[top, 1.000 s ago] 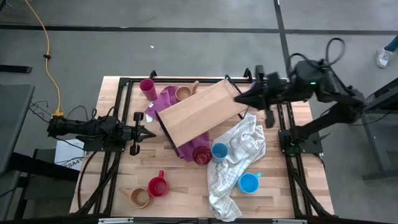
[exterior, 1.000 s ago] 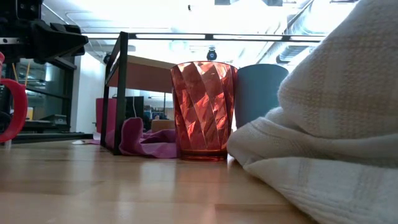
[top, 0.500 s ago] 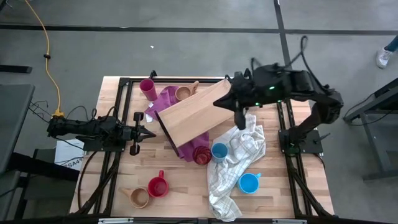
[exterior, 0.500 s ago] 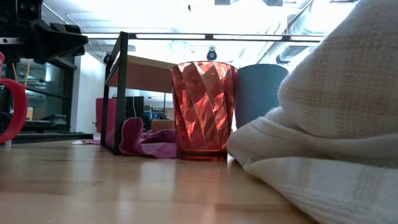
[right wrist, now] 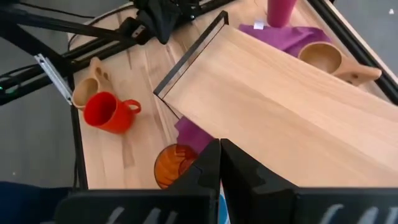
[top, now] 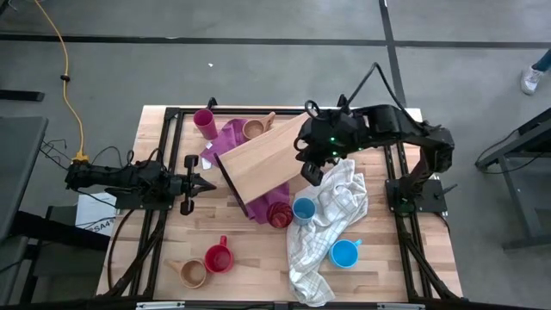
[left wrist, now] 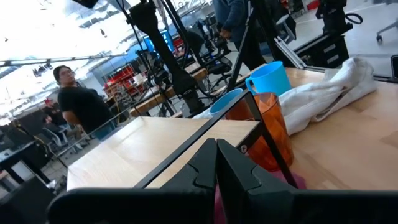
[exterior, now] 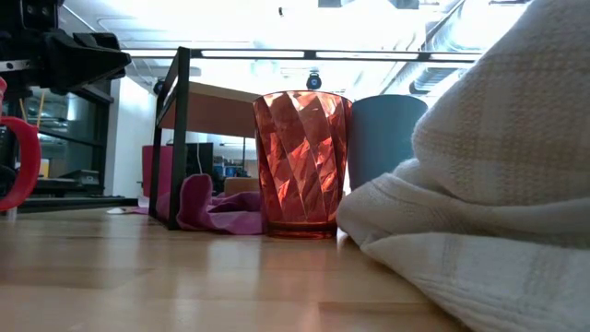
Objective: Stack small to large cups/mugs on shelf
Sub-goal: Put the purple cup on the shelf
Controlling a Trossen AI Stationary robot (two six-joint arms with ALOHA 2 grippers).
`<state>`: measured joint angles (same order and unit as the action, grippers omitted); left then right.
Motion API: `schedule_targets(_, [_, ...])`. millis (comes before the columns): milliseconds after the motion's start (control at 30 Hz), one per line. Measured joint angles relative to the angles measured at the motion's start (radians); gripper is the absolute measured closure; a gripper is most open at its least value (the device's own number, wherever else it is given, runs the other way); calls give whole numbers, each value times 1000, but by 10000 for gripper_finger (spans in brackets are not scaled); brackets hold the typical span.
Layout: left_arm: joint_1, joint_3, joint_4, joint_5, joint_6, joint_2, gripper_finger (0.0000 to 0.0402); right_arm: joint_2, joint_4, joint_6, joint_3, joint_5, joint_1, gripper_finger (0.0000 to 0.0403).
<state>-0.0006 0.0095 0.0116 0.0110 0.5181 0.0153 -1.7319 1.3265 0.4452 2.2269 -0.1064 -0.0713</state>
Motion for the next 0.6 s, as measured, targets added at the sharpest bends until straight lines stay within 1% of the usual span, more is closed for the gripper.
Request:
schedule_targets(233, [0, 0, 0, 0, 1, 0, 401, -21, 11, 80, 0, -20, 7, 402])
schedule_targets(600, [0, 0, 0, 0, 1, 0, 401, -24, 137, 206, 0, -24, 8, 402])
